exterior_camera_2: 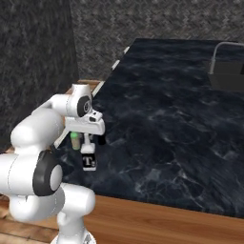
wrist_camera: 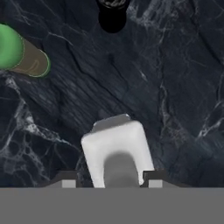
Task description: Move the drinks to the dining counter.
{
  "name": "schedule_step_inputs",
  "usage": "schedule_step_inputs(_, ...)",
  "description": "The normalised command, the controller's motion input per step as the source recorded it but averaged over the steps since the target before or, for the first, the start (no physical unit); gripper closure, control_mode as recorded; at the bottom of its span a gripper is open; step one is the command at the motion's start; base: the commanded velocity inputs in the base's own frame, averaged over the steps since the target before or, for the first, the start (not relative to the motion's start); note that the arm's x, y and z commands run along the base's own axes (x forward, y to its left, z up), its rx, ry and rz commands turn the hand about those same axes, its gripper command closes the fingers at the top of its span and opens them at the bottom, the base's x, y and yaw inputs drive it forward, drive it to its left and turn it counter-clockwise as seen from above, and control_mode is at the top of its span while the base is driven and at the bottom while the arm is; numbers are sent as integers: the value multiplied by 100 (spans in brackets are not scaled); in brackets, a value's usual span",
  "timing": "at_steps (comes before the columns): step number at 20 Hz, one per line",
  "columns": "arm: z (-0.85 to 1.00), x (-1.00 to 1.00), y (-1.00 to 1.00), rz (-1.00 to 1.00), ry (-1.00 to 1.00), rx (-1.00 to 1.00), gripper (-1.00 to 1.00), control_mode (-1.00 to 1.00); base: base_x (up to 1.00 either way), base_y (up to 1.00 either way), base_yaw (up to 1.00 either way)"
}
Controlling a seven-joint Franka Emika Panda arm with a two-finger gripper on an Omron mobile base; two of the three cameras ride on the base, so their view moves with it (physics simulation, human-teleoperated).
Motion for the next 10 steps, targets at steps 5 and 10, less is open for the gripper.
schedule_step_inputs(5, 41, 0, 0, 0, -1, 0, -100, -100, 0, 0, 0)
schedule_step_inputs(10, 74, -10, 0, 0, -2, 0, -100, -100, 0, 0, 0)
